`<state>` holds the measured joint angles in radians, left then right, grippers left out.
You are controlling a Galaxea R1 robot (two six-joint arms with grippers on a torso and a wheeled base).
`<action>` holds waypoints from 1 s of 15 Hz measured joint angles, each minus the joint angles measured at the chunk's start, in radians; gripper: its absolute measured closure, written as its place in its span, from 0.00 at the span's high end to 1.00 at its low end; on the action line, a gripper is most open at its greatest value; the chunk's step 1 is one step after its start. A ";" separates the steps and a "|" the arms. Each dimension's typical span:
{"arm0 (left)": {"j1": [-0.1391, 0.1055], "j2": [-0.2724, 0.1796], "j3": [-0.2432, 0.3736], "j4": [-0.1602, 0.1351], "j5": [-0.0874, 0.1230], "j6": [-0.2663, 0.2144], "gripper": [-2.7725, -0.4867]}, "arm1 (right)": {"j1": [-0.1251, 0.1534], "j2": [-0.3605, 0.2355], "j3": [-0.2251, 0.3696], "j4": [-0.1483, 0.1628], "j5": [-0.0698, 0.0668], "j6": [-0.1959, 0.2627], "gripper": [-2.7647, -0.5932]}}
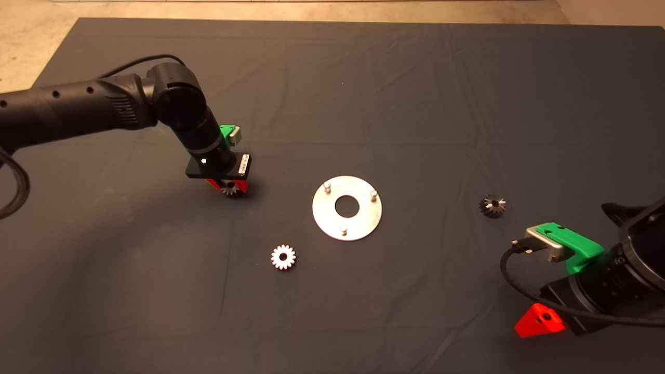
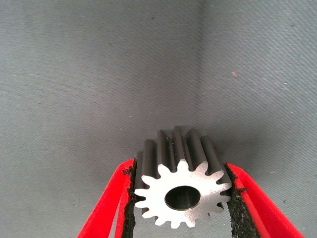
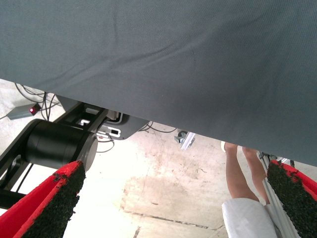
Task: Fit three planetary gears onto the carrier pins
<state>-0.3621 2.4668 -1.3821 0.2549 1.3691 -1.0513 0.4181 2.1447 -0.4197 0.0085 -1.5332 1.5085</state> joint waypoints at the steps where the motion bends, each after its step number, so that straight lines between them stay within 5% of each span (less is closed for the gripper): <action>1: 0.000 0.000 0.000 0.000 0.000 0.000 0.25 | 0.000 0.000 0.000 0.000 0.000 0.000 0.98; 9: 0.000 0.037 0.017 -0.003 0.011 0.002 0.21 | 0.000 0.001 0.000 0.000 0.000 0.000 0.98; 12: -0.001 0.092 0.025 -0.025 0.051 0.016 0.21 | 0.000 0.003 0.000 0.000 0.000 0.000 0.98; 13: -0.008 0.104 0.036 -0.041 0.054 0.018 0.21 | 0.000 0.002 0.000 0.000 -0.001 0.000 0.98; 15: -0.067 0.119 0.050 -0.080 0.087 0.019 0.21 | 0.000 0.003 0.000 0.000 0.000 0.000 0.98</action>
<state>-0.4287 2.5853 -1.3321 0.1749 1.4562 -1.0328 0.4181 2.1474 -0.4196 0.0085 -1.5336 1.5085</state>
